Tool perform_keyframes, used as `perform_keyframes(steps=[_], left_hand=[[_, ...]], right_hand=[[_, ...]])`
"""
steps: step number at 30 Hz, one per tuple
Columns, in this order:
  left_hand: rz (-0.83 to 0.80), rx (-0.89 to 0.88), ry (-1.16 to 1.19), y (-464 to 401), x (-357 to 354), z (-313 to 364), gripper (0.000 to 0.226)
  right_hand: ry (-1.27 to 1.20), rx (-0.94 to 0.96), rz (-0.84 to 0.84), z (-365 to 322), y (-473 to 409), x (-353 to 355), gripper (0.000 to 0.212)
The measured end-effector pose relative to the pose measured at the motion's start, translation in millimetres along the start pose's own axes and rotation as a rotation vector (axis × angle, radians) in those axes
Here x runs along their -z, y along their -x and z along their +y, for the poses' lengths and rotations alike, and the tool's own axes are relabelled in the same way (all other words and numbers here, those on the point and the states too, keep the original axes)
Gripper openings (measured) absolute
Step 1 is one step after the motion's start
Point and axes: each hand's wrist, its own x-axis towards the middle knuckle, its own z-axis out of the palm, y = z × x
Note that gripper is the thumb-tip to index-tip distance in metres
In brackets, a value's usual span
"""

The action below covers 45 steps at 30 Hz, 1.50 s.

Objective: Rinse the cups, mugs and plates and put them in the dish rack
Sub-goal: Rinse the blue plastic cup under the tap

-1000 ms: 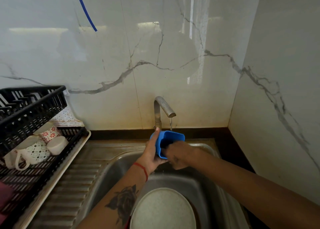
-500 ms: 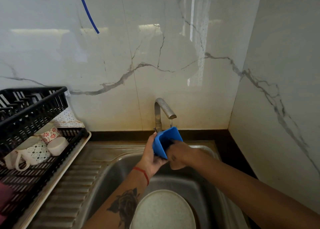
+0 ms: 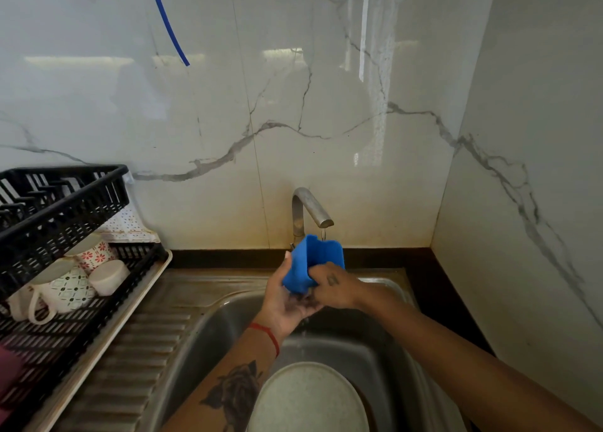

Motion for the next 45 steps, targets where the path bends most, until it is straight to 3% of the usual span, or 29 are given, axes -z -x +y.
perform_keyframes(steps=[2,3,6,7,8,11,12,13,16,17,20,22,25,29,32,34,37,40,43,45], left_hand=[[0.001,-0.007,0.03,-0.2,-0.6,-0.8,0.067],[0.012,-0.011,0.04,-0.5,-1.4,0.3,0.067],[0.045,-0.019,0.013,-0.4,-1.3,2.5,0.067],[0.046,-0.023,0.002,-0.7,-2.0,2.2,0.067],[0.048,-0.022,-0.003,-1.4,-2.9,1.4,0.068],[0.072,-0.009,-0.011,-1.3,-4.4,0.6,0.071],[0.072,-0.01,-0.036,-1.3,-3.7,2.4,0.072],[0.063,-0.007,-0.072,-1.3,-2.8,4.3,0.074],[0.046,-0.016,-0.165,-0.4,-3.5,5.5,0.073],[0.046,-0.034,-0.162,-0.9,-4.9,4.3,0.072],[0.024,-0.073,-0.04,-3.4,-8.4,1.5,0.074],[0.019,-0.083,0.005,-2.4,-8.2,3.3,0.075],[0.058,-0.085,-0.071,-0.2,-8.0,5.9,0.071],[0.078,-0.072,-0.092,-0.5,-19.6,-3.5,0.068],[0.07,-0.079,-0.095,0.4,-19.0,0.5,0.07],[0.067,-0.071,-0.131,0.6,-13.0,8.1,0.069],[0.042,-0.048,-0.147,1.7,-9.5,10.9,0.071],[0.065,-0.113,-0.128,0.1,-12.5,9.2,0.076],[0.062,-0.123,-0.118,-2.4,-14.6,9.3,0.075],[0.053,-0.092,-0.12,-3.5,-12.0,7.8,0.068]], right_hand=[[-0.06,0.031,-0.081,-4.4,-0.5,-3.3,0.031],[0.054,0.041,-0.138,-3.0,-1.2,-3.1,0.037],[0.803,0.062,-0.177,3.6,-2.9,-0.5,0.051],[0.933,0.045,-0.164,5.2,-4.5,-0.8,0.049],[0.94,0.025,-0.157,5.3,-6.3,-2.5,0.045],[0.445,0.036,-0.196,3.3,-8.3,-5.1,0.04],[0.387,0.045,-0.219,3.1,-7.0,-4.0,0.042],[0.438,0.045,-0.232,5.1,-6.2,-3.3,0.043],[0.932,0.074,-0.152,11.7,-5.9,-7.1,0.032],[0.93,0.075,-0.092,12.2,-7.1,-8.4,0.027],[0.571,0.147,0.045,3.8,-8.2,-4.2,0.024],[0.405,0.152,0.011,-1.2,-5.2,-3.3,0.027],[0.46,0.075,-0.16,-1.8,-3.9,-3.1,0.039],[0.346,-0.056,-0.138,-7.9,-13.8,3.1,0.052],[0.23,-0.002,-0.15,-13.4,-11.5,-0.6,0.046],[0.307,0.064,-0.173,-13.2,-5.6,-2.5,0.04],[0.814,0.07,-0.141,-12.1,-3.9,-3.6,0.039],[1.112,0.002,-0.127,-13.9,-6.3,-6.5,0.062],[1.009,-0.017,-0.131,-20.3,-6.1,-4.3,0.074],[0.735,-0.026,-0.127,-24.3,-6.3,-1.8,0.073]])
